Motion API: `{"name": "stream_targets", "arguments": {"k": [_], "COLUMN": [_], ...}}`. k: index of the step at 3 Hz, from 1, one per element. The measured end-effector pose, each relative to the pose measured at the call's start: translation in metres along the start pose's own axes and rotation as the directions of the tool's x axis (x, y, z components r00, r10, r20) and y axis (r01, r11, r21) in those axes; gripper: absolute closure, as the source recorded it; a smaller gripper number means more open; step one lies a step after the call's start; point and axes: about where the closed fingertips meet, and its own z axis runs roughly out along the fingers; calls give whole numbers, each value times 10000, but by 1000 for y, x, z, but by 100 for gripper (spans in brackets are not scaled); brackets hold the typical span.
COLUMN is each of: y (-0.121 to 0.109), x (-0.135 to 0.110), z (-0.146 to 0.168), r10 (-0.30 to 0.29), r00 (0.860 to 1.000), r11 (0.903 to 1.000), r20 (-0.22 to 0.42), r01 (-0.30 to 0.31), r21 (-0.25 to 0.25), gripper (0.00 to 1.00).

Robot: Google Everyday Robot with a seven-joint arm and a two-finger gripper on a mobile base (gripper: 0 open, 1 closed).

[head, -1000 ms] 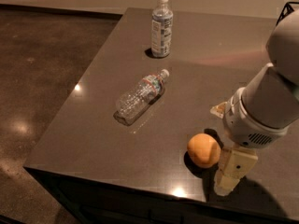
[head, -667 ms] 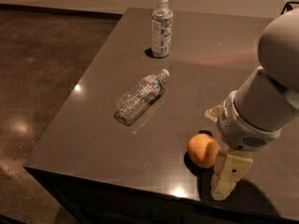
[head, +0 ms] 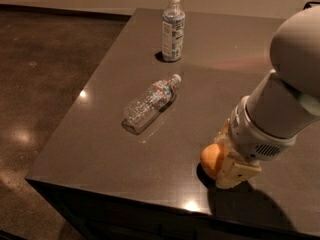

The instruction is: Move orange near water bottle

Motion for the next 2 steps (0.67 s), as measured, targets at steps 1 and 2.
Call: {"name": "stream_targets", "arguments": {"k": [1, 2], "y": [-5, -12], "x": [-4, -16], "z": [-5, -14], "r10": [186, 470], "r00": [9996, 9977], "r11": [9998, 9979], "r20": [229, 495], "r01": [-189, -491], "r21": [106, 420], "gripper": [64, 87]}}
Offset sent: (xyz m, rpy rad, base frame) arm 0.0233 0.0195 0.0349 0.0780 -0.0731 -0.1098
